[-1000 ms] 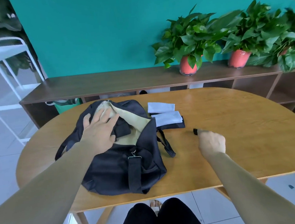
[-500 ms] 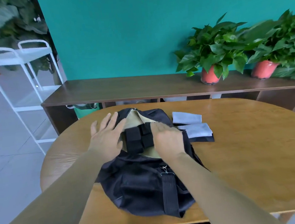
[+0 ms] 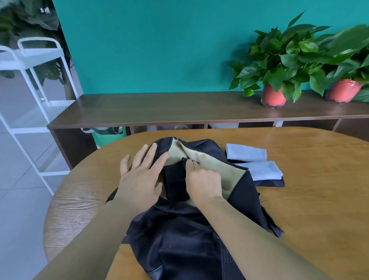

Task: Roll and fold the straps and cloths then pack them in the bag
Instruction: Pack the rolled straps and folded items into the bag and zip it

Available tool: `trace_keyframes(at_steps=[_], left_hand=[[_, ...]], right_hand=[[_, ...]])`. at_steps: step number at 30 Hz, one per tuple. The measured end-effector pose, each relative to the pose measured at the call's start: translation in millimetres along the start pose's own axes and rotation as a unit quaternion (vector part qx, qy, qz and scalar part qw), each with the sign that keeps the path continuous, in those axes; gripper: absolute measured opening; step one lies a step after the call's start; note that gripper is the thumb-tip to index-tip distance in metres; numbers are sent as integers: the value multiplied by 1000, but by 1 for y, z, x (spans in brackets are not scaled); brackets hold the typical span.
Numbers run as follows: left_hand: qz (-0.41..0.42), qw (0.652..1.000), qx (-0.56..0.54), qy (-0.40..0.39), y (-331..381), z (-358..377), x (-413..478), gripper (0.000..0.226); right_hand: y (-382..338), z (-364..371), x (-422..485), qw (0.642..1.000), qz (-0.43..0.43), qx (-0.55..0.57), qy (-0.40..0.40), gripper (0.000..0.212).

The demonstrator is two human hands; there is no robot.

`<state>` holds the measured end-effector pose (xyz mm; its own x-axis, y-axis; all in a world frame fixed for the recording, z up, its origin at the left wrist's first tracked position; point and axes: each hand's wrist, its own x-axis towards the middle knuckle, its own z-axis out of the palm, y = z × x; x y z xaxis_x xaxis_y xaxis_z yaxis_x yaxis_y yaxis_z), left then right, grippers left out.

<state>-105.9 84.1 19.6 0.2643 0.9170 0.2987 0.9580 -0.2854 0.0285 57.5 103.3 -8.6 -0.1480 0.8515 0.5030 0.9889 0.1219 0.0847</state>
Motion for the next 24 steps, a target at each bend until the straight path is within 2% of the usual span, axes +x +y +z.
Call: trace_keyframes(at_steps=[6,13,20,22,24], left_hand=[[-8,1000,-2,-16,0,4,-1,69],[-16,999,0,-30,-1,3,-2,72],[-23,999,4,-41,0,5,-3,74],[-23,999,7,-43,0,6,-2,74],[-23,999,7,-42,0,7,-2,74]], right_hand=[[6,10,-3,998,-27,-46,15,32],[15,21,-2,993,-52,-101,-22,20],[10,25,-3,987,-91,-73,-114,23],[14,26,-5,991,-92,-27,-98,21],[16,21,-6,997,-48,12,-65,10]])
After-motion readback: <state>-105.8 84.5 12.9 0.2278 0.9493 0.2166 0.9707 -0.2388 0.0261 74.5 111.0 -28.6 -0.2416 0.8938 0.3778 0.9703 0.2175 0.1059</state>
